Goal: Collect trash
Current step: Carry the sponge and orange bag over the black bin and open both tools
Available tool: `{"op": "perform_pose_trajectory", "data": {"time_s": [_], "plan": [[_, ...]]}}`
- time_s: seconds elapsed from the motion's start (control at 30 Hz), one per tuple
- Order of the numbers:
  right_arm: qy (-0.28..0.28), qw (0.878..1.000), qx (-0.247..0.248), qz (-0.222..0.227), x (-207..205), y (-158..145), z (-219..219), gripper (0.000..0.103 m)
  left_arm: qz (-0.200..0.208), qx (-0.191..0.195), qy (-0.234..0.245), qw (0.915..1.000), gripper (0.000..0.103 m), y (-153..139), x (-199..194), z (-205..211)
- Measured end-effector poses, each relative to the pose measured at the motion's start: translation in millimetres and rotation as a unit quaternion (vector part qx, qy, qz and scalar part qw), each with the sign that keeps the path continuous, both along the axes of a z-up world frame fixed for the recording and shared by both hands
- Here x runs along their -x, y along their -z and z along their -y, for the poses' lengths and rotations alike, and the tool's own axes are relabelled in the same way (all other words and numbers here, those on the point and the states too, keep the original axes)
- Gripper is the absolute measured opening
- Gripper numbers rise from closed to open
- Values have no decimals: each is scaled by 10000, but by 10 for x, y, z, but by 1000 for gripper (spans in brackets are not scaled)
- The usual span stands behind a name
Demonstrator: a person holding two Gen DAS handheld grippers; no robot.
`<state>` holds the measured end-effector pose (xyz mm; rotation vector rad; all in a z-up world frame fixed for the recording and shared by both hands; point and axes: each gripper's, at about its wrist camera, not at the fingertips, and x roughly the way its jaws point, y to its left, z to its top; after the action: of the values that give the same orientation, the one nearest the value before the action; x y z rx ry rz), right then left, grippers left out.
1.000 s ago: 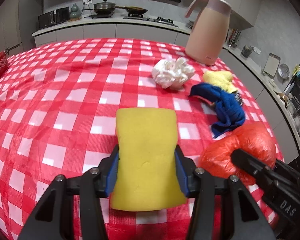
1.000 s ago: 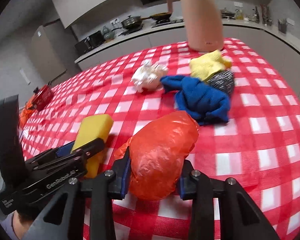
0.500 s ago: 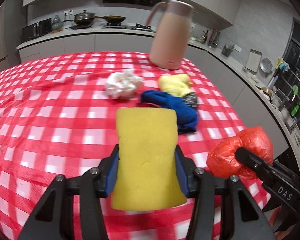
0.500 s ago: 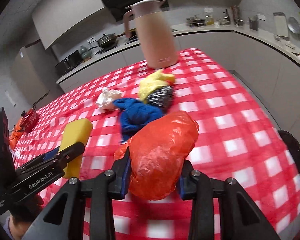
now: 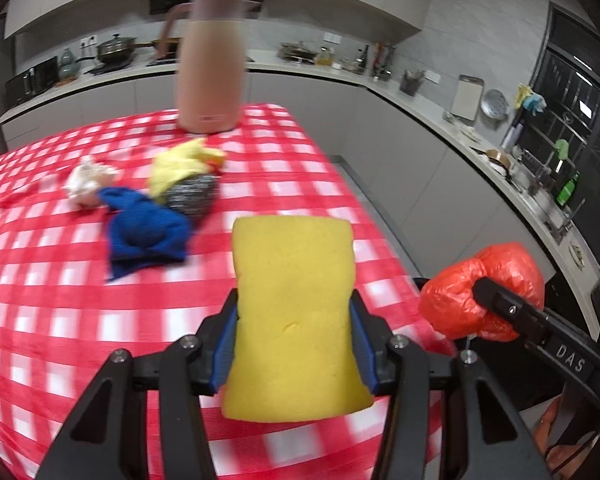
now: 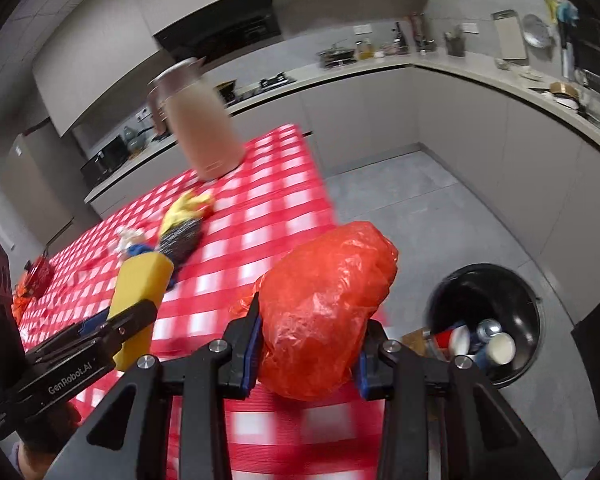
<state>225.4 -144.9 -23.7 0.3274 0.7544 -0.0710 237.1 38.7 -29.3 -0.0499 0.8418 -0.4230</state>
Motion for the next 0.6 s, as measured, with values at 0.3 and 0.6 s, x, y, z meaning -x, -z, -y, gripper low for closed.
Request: {"op": "perform_pose_trajectory", "data": {"time_s": [0.3, 0.6], "plan": [[522, 9986, -90, 28, 276, -3, 786, 39, -16, -50, 574, 9983, 52, -15, -15, 765], [1193, 9927, -154, -126, 587, 110, 1335, 39, -164, -86, 1310, 9912, 52, 53, 35, 1419]]}}
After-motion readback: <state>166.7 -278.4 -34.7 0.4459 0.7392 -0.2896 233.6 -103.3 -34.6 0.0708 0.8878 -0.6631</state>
